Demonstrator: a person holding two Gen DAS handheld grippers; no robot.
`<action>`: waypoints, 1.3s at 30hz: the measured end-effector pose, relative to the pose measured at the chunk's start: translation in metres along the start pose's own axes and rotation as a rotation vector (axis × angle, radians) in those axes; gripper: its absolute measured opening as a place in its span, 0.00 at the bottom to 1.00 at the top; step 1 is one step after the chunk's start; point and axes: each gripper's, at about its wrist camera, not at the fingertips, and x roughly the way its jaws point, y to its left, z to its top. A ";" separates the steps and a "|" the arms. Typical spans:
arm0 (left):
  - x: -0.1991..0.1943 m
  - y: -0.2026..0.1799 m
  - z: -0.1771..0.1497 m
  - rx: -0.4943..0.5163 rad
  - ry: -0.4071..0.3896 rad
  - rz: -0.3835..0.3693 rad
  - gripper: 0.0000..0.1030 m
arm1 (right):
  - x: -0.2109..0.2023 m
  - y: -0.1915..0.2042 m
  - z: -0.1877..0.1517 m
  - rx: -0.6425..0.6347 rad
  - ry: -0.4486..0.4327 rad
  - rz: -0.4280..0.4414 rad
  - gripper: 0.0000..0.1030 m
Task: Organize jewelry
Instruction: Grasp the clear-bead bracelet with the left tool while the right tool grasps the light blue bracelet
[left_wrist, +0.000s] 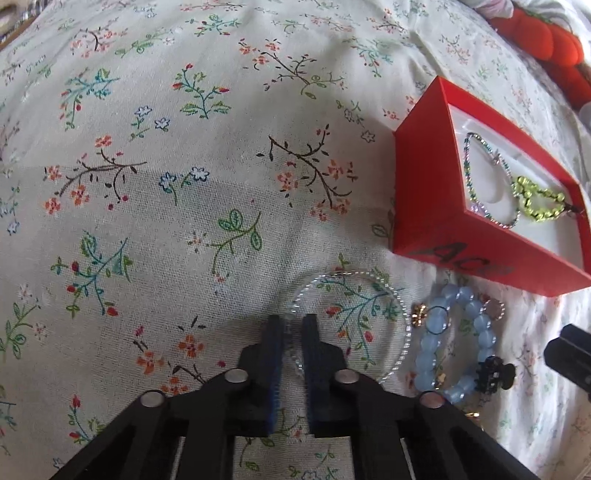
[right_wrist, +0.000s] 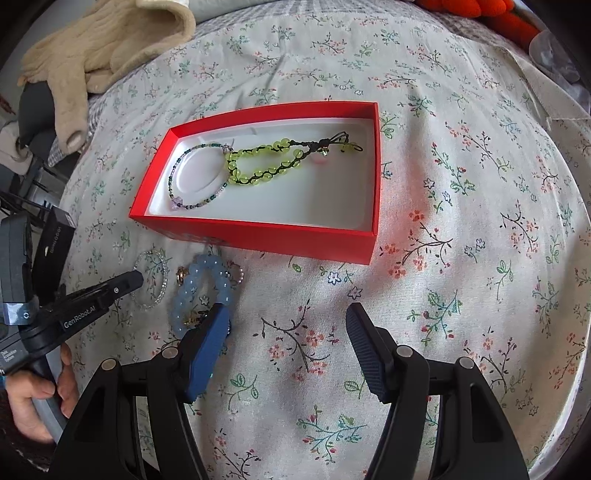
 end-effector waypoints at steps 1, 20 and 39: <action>0.000 -0.002 0.000 0.008 -0.003 0.005 0.01 | 0.001 0.000 0.000 0.003 0.001 0.002 0.67; -0.023 0.006 -0.012 0.043 -0.036 -0.025 0.00 | 0.040 0.032 0.017 0.074 0.067 0.111 0.20; -0.031 -0.002 -0.013 0.050 -0.066 -0.034 0.00 | 0.042 0.052 0.010 0.008 0.044 0.100 0.12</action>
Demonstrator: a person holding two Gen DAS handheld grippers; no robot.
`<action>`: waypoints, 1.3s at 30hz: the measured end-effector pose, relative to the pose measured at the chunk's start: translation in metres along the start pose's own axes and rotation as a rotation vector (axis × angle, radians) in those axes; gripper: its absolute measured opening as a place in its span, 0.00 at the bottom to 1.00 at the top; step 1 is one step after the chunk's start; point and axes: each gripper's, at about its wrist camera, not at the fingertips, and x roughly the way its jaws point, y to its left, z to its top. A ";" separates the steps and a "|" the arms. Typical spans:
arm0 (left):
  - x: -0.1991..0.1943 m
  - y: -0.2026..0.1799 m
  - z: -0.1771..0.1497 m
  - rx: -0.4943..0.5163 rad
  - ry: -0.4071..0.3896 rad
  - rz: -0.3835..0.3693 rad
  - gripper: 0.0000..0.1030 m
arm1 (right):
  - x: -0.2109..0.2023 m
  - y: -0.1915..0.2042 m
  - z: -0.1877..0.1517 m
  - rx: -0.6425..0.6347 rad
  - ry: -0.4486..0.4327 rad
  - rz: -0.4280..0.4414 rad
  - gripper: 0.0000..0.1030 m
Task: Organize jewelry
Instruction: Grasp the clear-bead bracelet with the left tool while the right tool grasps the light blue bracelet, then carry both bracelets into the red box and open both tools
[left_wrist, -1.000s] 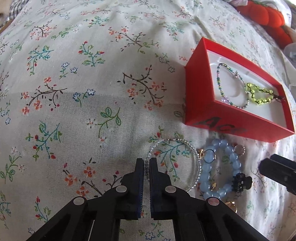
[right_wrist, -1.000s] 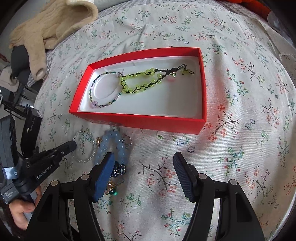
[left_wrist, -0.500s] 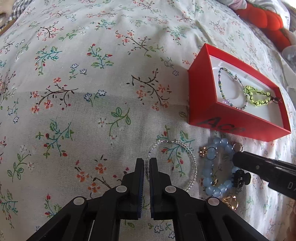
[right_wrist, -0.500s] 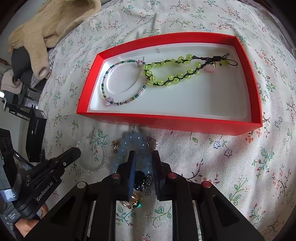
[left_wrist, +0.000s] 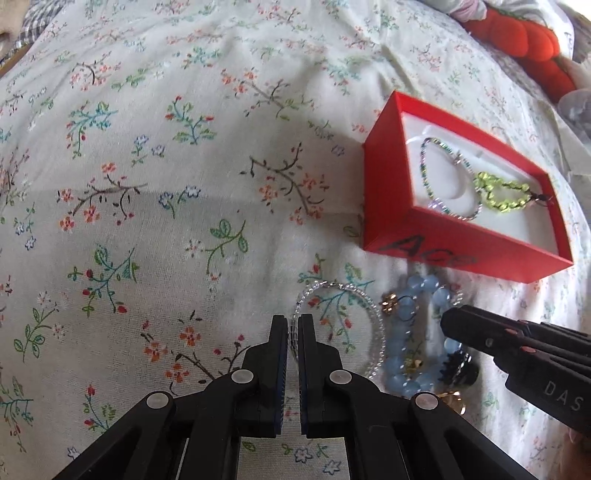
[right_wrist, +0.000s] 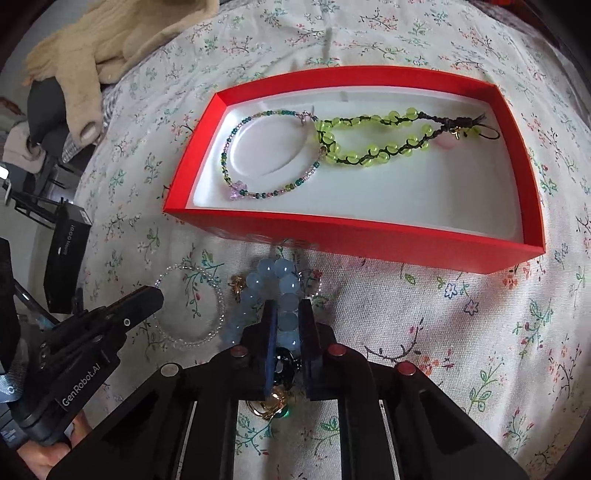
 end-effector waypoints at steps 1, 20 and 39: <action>-0.003 -0.001 0.000 0.002 -0.009 -0.006 0.00 | -0.004 0.001 0.000 0.000 -0.007 0.007 0.12; -0.048 -0.030 0.017 0.015 -0.130 -0.123 0.00 | -0.074 0.010 -0.003 -0.015 -0.131 0.146 0.11; -0.044 -0.084 0.059 0.008 -0.212 -0.354 0.00 | -0.132 -0.031 0.032 0.081 -0.298 0.154 0.11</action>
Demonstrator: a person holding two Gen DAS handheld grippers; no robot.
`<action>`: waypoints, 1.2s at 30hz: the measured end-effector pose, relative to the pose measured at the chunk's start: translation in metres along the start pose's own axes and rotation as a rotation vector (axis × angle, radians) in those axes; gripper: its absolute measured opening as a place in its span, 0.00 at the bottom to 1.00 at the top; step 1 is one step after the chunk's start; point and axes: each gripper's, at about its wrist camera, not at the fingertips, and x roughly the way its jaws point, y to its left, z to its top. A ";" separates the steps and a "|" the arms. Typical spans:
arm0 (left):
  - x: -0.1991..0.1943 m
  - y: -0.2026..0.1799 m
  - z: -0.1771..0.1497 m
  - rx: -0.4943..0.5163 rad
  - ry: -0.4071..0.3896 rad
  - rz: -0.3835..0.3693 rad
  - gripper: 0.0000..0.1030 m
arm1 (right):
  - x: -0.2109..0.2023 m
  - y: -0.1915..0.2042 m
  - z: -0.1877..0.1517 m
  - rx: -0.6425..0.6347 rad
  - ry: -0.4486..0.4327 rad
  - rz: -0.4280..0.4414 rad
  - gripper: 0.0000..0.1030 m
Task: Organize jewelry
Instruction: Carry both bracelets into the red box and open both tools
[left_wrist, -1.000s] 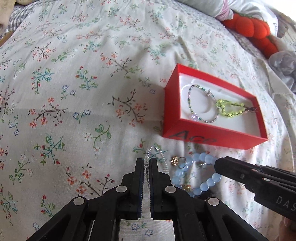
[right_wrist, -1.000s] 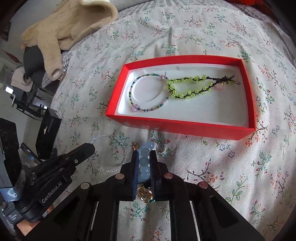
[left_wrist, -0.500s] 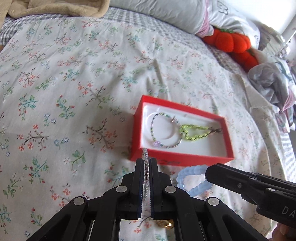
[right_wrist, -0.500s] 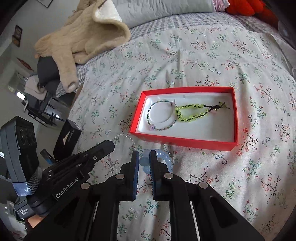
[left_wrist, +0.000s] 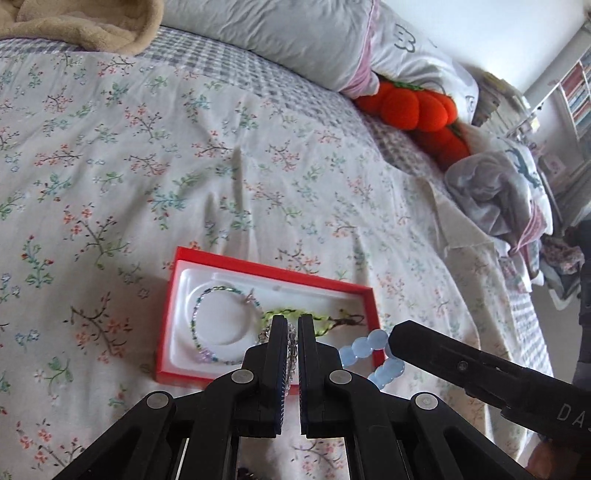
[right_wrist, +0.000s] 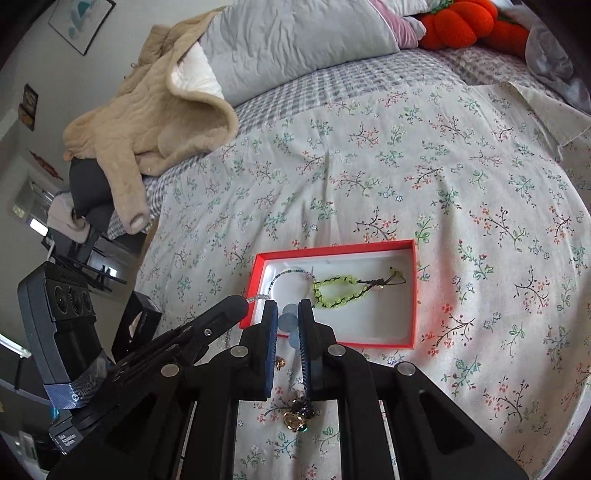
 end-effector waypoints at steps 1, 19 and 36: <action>0.003 -0.002 0.001 -0.005 0.001 -0.019 0.00 | -0.002 -0.003 0.002 0.007 -0.007 -0.001 0.11; 0.044 0.033 -0.002 -0.047 0.061 0.167 0.00 | 0.007 -0.009 0.014 0.017 -0.012 0.038 0.11; 0.047 0.032 -0.005 0.010 0.049 0.230 0.00 | 0.040 -0.046 0.015 -0.001 0.037 -0.137 0.12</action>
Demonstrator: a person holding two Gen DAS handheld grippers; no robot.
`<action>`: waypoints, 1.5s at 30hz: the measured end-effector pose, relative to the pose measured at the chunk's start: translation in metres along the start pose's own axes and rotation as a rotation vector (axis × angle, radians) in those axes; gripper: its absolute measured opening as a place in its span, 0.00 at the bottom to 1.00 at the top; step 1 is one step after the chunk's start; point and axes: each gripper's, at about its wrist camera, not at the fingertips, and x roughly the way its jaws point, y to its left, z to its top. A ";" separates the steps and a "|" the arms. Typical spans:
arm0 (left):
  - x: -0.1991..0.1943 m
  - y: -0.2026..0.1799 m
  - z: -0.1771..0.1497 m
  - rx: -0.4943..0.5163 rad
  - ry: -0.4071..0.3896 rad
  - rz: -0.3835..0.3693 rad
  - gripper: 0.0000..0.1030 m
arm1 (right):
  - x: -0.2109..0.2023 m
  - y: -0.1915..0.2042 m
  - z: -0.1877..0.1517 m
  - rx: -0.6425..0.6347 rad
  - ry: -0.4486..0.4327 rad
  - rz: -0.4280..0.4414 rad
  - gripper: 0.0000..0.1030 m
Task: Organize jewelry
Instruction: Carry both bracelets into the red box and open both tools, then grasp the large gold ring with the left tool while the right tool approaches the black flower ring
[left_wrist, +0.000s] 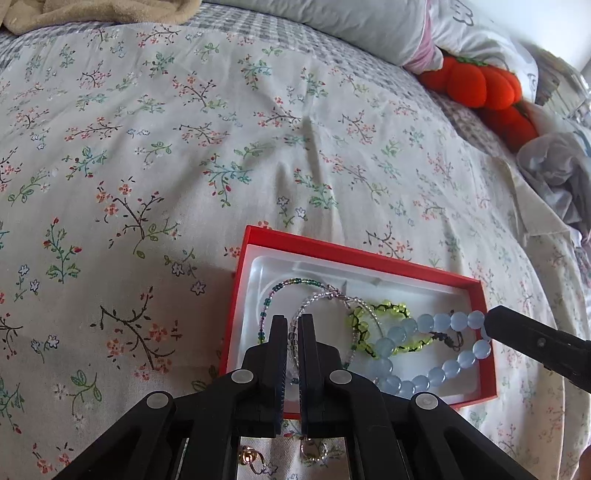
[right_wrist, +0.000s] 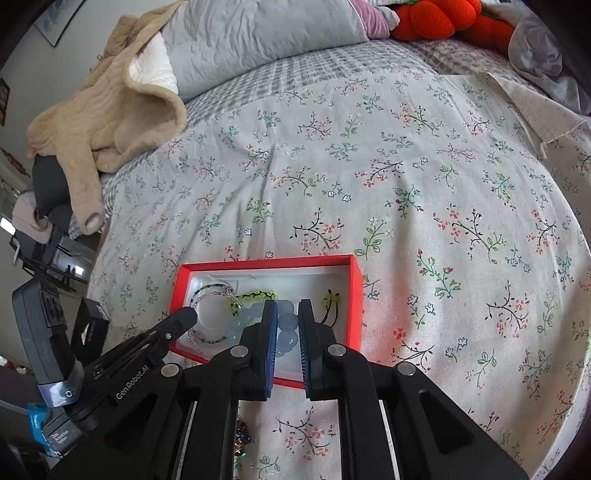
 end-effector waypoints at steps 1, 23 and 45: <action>-0.001 -0.001 0.000 0.008 -0.005 0.000 0.01 | 0.001 -0.002 0.000 0.002 0.004 0.005 0.12; -0.035 0.001 -0.059 0.207 0.064 0.117 0.78 | -0.037 -0.006 -0.049 -0.136 0.017 -0.007 0.63; -0.031 -0.010 -0.131 0.438 0.206 -0.045 0.68 | -0.006 -0.018 -0.110 -0.197 0.202 -0.123 0.63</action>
